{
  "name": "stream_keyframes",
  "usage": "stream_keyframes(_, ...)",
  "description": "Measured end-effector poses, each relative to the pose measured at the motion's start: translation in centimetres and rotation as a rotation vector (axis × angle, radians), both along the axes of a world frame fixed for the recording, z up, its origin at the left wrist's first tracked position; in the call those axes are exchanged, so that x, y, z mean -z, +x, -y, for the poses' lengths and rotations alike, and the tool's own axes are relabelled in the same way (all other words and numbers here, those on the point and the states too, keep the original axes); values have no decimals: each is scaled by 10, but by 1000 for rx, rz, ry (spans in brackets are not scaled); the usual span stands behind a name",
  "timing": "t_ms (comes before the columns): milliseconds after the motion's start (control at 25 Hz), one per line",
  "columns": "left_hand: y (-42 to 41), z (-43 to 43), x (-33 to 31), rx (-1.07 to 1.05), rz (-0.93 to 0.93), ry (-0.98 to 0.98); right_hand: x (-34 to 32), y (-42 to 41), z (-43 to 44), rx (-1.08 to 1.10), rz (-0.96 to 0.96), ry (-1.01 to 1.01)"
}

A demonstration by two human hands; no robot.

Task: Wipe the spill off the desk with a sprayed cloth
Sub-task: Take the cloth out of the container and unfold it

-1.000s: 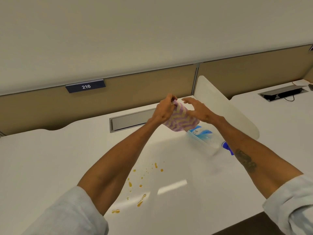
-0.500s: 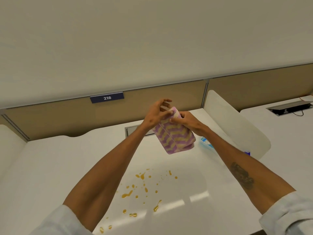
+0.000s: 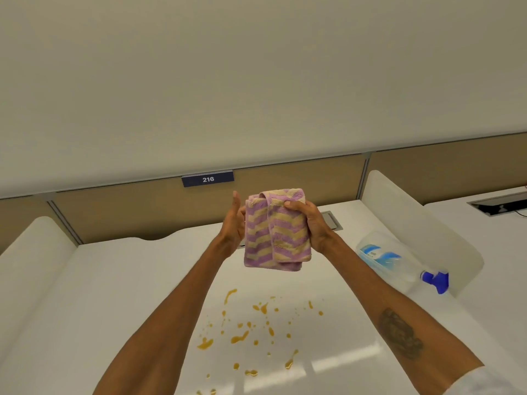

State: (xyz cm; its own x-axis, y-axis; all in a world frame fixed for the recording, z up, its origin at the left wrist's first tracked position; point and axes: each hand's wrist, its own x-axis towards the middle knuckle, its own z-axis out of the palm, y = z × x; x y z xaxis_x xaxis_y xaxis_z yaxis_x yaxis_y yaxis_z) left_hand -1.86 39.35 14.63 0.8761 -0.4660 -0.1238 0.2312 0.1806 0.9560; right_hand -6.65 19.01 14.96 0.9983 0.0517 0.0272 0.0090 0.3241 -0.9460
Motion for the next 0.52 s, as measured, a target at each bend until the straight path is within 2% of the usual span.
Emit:
stream_keyframes(160, -8, -19, -3, 74, -86, -116, 1, 1, -26, 43, -9, 65)
stream_keyframes(360, -2, -32, -18, -98, 125, 102, 10, -3, -40, 106, -25, 57)
stream_keyframes(520, 2, -40, -25, -56, 199, 161, 14, -7, -39, 138, -28, 52)
